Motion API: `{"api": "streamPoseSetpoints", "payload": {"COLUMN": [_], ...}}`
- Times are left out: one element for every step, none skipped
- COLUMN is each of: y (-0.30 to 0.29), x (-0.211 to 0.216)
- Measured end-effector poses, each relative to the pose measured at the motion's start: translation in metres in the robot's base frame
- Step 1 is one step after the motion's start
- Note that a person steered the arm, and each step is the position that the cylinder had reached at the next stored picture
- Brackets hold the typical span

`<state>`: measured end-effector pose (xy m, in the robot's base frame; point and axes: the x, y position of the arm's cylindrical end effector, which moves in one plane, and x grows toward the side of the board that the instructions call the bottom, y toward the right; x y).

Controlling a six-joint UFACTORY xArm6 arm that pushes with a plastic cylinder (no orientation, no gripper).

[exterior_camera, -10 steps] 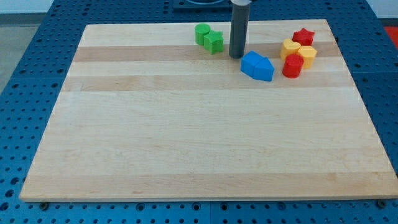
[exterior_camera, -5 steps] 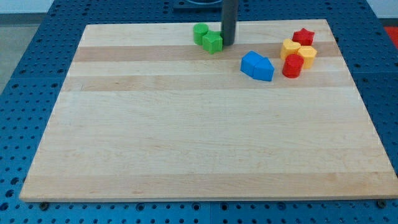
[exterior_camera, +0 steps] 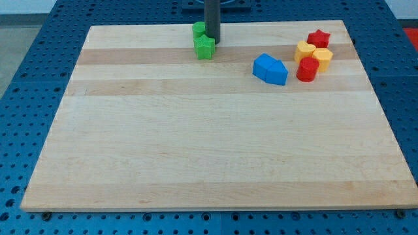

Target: Move the green circle towards the top left side of the board

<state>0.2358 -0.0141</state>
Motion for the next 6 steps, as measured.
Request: {"api": "streamPoseSetpoints", "payload": {"y": [-0.005, 0.002, 0.016, 0.004, -0.014, -0.032], "x": [-0.012, -0.012, -0.032, -0.043, -0.041, -0.037]}}
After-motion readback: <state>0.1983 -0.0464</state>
